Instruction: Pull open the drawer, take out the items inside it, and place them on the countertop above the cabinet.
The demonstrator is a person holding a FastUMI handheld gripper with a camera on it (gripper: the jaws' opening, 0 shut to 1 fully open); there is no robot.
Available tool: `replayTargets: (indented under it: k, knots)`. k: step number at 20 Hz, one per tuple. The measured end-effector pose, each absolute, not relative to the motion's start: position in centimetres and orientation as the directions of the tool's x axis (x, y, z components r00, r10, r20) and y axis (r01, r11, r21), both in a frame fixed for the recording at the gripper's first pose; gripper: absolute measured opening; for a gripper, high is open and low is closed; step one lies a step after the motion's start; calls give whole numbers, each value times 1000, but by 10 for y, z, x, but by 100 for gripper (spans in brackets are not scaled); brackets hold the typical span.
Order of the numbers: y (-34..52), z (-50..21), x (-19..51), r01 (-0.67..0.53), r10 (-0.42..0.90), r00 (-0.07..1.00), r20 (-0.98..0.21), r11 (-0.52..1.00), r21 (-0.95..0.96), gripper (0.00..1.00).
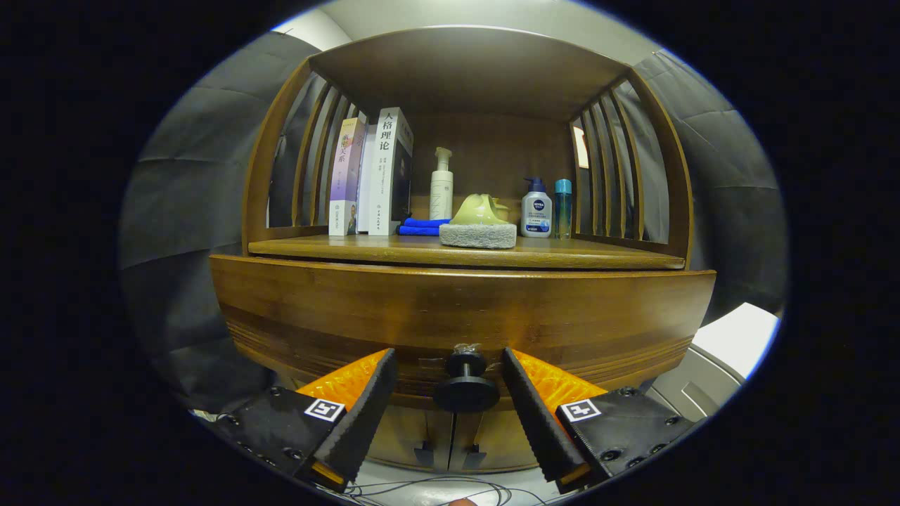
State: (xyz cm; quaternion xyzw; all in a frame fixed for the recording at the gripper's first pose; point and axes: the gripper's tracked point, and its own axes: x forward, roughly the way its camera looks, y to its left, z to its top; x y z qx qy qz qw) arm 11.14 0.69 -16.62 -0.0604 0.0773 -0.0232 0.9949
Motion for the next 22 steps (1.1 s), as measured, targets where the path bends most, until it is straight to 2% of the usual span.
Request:
replayTargets:
  k: [10,17,22]
  knots:
    - [5,-165,144,26,-43,989,-138,992,-122,95]
    - [7,-167,152,72,-86,991,-98,988,-136,96]
    - [10,-164,147,47,-62,990,-130,992,-114,98]
